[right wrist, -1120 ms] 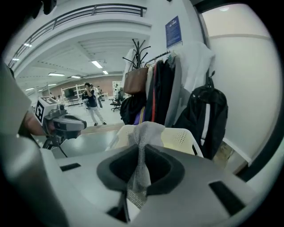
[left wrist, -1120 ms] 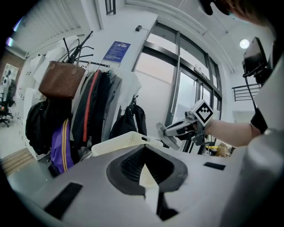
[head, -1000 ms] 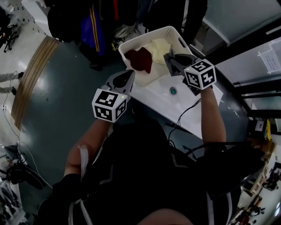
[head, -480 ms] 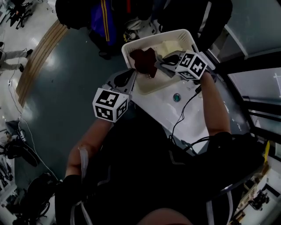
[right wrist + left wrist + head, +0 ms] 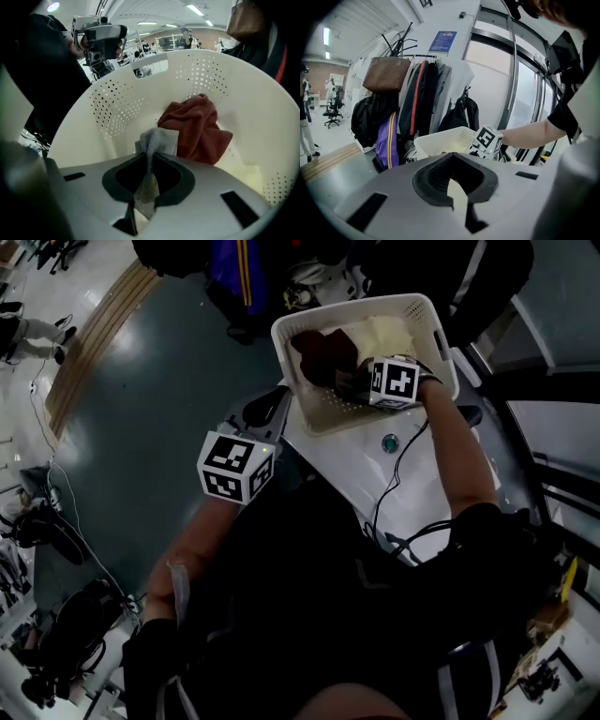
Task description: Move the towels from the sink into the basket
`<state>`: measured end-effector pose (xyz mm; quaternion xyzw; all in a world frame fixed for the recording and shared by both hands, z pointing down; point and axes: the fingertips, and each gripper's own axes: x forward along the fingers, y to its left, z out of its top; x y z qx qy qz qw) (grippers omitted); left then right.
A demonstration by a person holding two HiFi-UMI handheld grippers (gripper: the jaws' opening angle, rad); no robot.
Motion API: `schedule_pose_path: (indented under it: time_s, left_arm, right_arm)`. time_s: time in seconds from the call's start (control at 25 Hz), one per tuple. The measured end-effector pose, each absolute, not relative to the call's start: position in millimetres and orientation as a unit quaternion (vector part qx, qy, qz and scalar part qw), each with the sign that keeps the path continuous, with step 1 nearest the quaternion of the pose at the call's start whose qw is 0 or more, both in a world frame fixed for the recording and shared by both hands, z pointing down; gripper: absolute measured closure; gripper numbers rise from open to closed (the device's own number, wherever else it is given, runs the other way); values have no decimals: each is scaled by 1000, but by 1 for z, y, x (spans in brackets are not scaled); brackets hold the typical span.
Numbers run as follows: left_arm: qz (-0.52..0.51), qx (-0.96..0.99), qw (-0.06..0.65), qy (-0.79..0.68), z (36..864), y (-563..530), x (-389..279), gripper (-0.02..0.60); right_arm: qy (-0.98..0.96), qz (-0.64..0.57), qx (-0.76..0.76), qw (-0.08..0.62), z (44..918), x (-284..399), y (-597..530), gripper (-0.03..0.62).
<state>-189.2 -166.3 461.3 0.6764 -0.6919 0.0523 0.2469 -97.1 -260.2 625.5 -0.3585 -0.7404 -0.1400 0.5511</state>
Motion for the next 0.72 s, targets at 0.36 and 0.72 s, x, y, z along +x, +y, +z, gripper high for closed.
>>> schedule_pose_path:
  time_s: [0.36, 0.72]
  left_arm:
    - [55, 680, 247, -688, 464, -154, -186, 574]
    - [43, 697, 213, -684, 442, -134, -197, 574]
  right_arm:
    - [-704, -156, -363, 590, 654, -87, -264, 455]
    - [-756, -197, -273, 562, 570, -103, -269, 419]
